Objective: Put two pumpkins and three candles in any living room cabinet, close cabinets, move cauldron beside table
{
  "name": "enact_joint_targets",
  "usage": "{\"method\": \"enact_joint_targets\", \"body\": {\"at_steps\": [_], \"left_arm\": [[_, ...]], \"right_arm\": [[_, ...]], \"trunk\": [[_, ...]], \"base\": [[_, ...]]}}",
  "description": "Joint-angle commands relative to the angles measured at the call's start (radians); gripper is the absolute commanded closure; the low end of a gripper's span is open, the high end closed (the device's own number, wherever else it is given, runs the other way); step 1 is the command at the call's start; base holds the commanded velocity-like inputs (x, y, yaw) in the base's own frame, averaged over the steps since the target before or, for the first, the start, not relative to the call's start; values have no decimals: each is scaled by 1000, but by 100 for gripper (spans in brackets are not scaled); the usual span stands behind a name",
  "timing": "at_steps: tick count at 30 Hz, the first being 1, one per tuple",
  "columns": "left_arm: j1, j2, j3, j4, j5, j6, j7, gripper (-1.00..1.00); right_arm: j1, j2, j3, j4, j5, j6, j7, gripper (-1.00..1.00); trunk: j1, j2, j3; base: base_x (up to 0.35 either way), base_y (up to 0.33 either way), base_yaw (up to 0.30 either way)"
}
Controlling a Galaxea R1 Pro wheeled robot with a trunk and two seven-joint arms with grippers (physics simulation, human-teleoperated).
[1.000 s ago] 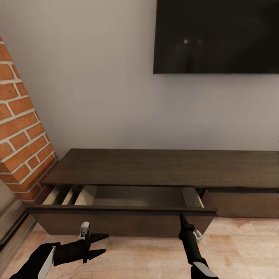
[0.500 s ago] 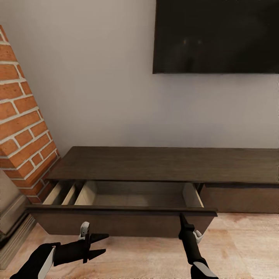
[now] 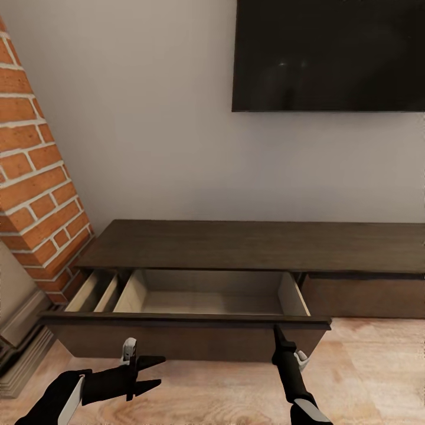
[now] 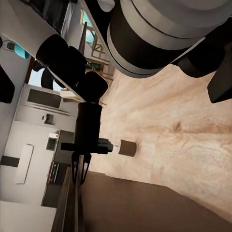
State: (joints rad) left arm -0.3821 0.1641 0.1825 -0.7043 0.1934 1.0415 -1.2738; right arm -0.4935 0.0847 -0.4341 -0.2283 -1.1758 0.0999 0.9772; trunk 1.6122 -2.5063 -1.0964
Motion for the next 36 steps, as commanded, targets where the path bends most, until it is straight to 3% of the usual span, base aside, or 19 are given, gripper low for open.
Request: {"method": "enact_joint_targets", "body": {"at_steps": [1, 36], "left_arm": [[0, 0, 0, 0, 0, 0, 0, -100], [0, 0, 0, -1, 1, 0, -1, -100]], "right_arm": [[0, 0, -9, 0, -4, 3, 6, 100], [0, 0, -9, 0, -4, 3, 6, 100]], "trunk": [[0, 0, 0], [0, 0, 0]], "base": [[-100, 0, 0], [-56, 0, 0]]}}
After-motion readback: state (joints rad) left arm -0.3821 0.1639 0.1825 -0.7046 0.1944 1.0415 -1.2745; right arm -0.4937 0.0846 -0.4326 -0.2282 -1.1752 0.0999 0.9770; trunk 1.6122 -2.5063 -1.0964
